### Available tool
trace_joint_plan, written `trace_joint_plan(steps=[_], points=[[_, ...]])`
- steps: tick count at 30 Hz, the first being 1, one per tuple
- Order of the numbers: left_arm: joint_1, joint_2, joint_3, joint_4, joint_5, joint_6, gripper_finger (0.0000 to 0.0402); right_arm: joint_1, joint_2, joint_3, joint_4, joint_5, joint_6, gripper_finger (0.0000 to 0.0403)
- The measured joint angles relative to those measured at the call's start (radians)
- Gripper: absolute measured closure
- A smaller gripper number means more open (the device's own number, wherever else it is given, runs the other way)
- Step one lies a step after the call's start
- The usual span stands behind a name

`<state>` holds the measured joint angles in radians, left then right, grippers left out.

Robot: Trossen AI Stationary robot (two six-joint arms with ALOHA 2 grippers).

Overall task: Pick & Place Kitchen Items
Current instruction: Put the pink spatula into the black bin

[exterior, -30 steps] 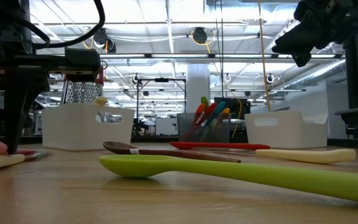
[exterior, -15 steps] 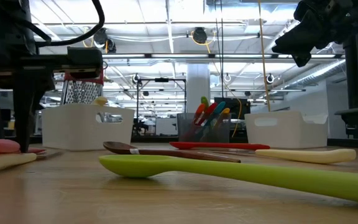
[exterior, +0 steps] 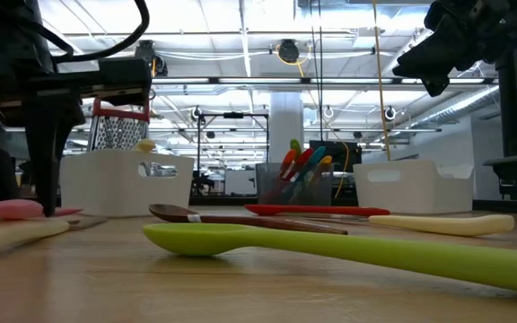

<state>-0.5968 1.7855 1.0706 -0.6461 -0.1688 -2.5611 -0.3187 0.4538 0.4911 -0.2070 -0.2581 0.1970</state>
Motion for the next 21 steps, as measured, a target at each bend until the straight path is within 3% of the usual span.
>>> trace_joint_plan(steps=[21], points=[[-0.016, -0.033, 0.0, -0.007, -0.013, -0.03, 0.0353, 0.0, 0.0, 0.0, 0.0, -0.001, 0.019, 0.0298]])
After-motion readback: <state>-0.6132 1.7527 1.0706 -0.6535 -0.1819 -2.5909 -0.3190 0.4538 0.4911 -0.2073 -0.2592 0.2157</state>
